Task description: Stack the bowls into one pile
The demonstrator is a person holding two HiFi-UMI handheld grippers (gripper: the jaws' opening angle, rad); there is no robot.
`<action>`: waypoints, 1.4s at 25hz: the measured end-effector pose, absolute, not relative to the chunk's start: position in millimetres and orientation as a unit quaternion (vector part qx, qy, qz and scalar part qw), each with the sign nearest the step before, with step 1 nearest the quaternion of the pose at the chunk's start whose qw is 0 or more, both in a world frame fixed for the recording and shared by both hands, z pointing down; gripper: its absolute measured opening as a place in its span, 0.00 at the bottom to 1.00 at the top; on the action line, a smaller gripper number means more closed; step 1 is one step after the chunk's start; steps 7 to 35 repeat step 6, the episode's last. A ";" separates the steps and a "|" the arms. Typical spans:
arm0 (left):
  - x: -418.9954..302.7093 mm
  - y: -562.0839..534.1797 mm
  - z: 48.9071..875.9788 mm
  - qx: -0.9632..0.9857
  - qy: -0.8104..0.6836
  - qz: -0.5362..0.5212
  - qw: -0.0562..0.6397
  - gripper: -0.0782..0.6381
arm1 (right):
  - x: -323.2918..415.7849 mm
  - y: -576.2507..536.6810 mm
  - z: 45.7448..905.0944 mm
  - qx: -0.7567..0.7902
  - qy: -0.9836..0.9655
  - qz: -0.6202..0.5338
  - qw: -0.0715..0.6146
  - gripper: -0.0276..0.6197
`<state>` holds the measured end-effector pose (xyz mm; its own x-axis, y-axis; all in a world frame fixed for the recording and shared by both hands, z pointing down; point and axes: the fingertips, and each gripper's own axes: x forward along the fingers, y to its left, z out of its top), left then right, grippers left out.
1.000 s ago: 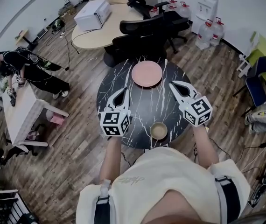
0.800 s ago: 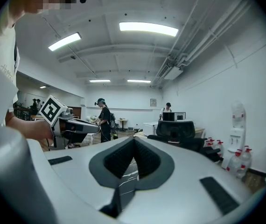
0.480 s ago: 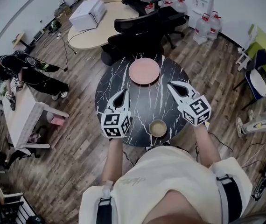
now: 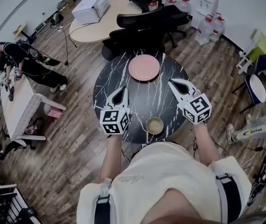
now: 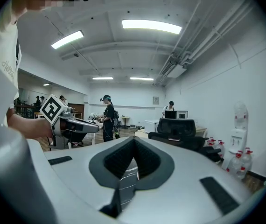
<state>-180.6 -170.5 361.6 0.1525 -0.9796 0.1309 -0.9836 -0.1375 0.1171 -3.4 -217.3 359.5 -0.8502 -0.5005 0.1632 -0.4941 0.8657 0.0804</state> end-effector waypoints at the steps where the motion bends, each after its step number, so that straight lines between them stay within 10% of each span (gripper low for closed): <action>1: -179.7 -170.6 362.1 0.754 -0.651 0.011 0.088 0.14 | -3.5 -218.5 359.6 0.258 -0.962 -0.018 0.090 0.05; 35: -182.3 -178.8 358.5 0.754 -0.651 0.013 0.084 0.13 | -9.3 -224.6 353.3 0.257 -0.961 -0.018 0.095 0.05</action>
